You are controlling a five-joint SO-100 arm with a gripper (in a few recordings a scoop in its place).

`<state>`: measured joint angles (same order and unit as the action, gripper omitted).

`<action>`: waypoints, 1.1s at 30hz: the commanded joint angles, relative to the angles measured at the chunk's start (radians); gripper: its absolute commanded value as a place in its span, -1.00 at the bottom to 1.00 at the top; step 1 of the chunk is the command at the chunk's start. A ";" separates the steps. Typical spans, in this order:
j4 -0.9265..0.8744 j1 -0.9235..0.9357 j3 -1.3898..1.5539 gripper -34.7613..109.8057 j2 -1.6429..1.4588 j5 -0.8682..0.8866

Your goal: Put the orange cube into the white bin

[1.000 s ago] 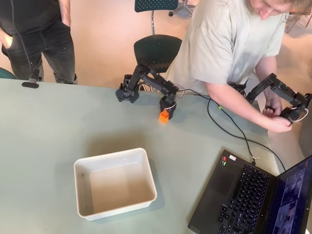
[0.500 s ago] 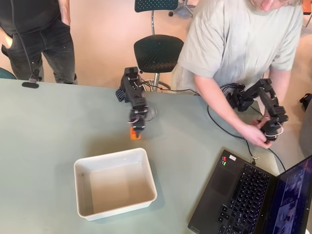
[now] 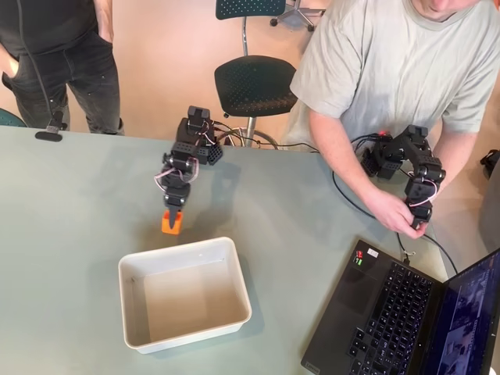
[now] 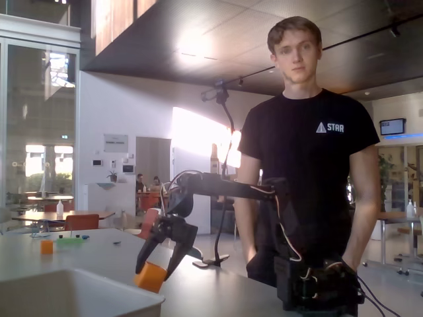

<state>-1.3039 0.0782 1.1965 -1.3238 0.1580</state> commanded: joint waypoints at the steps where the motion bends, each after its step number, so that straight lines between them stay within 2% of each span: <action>1: 0.009 0.026 -0.103 -0.30 -0.032 -0.003; 10: 0.023 0.015 -0.337 -0.30 0.006 -0.006; 25: 0.445 -0.054 -0.360 -0.30 0.166 -0.005; 33: 0.594 -0.087 -0.360 -0.29 0.268 -0.005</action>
<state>-0.7609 -0.0061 0.8759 -1.0584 0.1503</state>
